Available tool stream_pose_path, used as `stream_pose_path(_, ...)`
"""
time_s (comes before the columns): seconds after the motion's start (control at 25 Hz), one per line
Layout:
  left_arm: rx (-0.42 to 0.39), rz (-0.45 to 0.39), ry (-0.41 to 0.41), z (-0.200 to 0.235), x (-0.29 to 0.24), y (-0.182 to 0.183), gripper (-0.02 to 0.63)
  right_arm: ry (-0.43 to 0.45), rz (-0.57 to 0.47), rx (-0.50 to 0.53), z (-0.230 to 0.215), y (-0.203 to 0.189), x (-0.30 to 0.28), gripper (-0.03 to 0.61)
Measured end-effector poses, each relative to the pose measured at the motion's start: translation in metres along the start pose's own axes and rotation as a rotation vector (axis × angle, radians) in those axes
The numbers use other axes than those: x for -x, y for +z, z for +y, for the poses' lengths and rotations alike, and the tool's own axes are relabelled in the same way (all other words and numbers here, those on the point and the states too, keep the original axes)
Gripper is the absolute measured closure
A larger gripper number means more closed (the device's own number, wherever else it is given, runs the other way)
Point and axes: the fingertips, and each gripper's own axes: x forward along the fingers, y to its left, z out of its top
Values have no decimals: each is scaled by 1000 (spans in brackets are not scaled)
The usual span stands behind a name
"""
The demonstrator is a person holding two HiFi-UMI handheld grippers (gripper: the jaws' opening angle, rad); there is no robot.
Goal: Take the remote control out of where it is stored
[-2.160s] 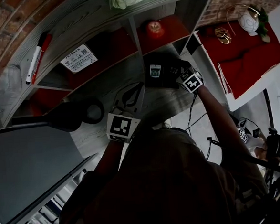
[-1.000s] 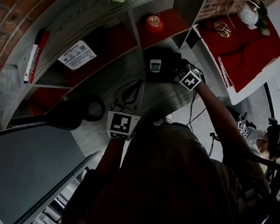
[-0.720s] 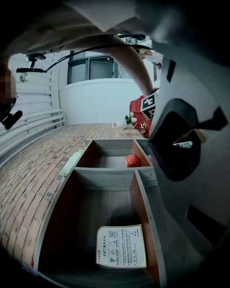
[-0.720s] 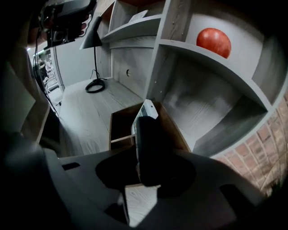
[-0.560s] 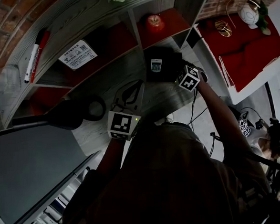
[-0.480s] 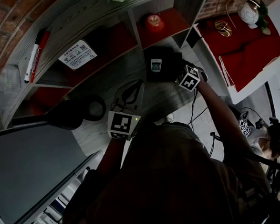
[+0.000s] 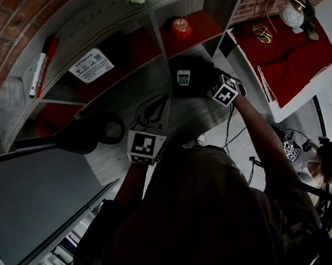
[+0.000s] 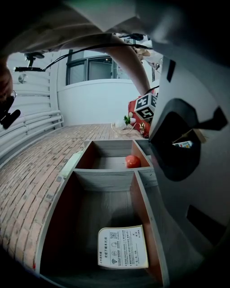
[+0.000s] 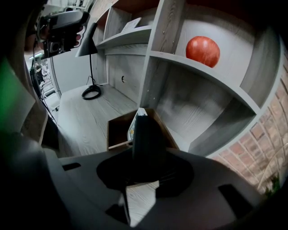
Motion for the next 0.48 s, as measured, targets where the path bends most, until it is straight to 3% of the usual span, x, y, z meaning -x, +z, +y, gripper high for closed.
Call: stream_pose_path(0.48,-2,25,10,9,-2,-3,601,-39,-77,-51,-8,21,32,463)
